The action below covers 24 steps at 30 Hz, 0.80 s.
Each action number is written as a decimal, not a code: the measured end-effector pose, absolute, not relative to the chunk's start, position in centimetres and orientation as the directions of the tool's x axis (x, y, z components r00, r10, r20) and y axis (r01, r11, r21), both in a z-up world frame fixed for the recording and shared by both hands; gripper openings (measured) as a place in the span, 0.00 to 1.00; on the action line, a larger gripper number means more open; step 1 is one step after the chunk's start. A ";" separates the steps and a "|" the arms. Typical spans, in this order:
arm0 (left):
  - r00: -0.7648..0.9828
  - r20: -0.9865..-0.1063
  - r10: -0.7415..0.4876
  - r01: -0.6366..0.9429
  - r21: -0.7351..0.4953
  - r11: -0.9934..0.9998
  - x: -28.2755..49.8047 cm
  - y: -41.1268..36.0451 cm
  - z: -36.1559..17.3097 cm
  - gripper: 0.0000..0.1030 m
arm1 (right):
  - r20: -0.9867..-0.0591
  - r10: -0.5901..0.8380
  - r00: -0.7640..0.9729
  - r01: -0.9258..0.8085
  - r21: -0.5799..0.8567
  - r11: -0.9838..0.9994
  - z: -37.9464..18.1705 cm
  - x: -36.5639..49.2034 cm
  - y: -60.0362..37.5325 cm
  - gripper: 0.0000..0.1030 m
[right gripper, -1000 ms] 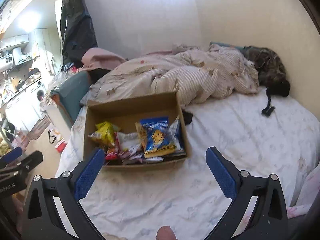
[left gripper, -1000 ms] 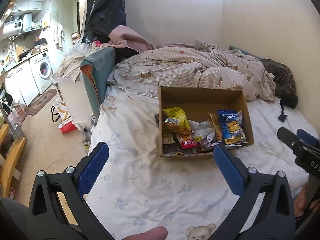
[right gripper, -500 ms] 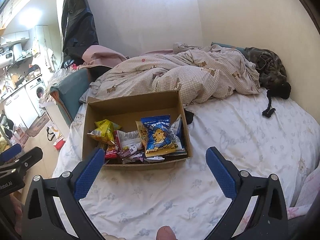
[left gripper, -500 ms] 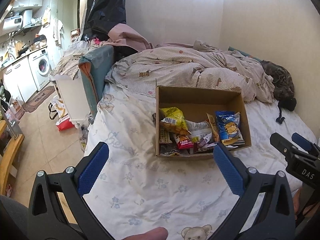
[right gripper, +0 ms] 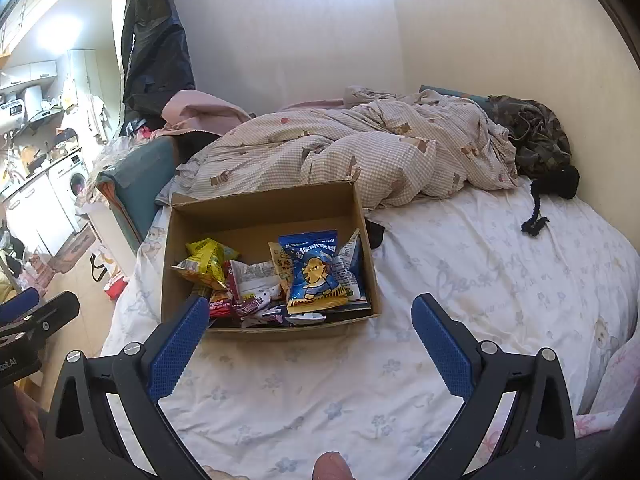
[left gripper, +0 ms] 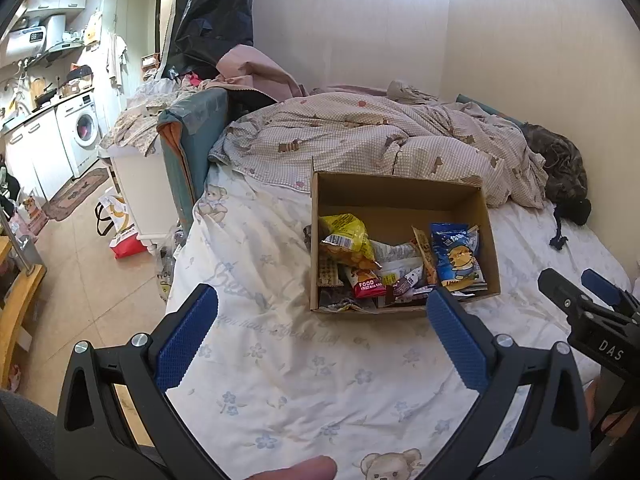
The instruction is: Organize snacks
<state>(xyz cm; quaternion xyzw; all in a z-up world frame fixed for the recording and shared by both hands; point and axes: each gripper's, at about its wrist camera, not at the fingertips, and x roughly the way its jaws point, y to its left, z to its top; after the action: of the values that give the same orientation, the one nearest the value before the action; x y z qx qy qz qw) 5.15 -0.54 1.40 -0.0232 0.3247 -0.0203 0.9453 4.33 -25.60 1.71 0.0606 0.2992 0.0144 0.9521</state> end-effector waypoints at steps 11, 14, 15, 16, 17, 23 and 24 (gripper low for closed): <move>0.784 -0.618 -0.051 0.015 -0.063 0.998 5.2 -0.6 1.4 1.00 | -0.565 0.061 0.823 0.008 0.119 0.993 1.7 4.3 -25.7 1.00; 0.781 -0.623 -0.050 0.010 -0.068 0.998 5.3 -0.4 1.3 1.00 | -0.564 0.059 0.824 0.009 0.117 0.993 1.7 4.3 -25.7 1.00; 0.780 -0.624 -0.050 0.008 -0.069 0.998 5.4 -0.4 1.3 1.00 | -0.564 0.060 0.824 0.008 0.117 0.993 1.7 4.3 -25.7 1.00; 0.779 -0.625 -0.050 0.007 -0.070 0.998 5.4 -0.4 1.3 1.00 | -0.564 0.060 0.823 0.009 0.118 0.993 1.7 4.3 -25.8 1.00; 0.779 -0.625 -0.049 0.006 -0.071 0.997 5.4 -0.4 1.3 1.00 | -0.565 0.059 0.823 0.010 0.119 0.993 1.7 4.3 -25.8 1.00; 0.779 -0.625 -0.049 0.006 -0.071 0.997 5.4 -0.3 1.3 1.00 | -0.566 0.058 0.823 0.013 0.122 0.992 1.9 4.4 -25.8 1.00; 0.779 -0.625 -0.048 0.005 -0.071 0.997 5.4 -0.3 1.3 1.00 | -0.566 0.058 0.822 0.013 0.122 0.992 1.8 4.4 -25.8 1.00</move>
<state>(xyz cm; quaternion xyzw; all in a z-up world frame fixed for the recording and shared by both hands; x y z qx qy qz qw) 5.44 -0.34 1.26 -0.0328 0.3323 -0.0142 0.9425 4.40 -25.77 1.85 0.0604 0.2977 0.0118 0.9527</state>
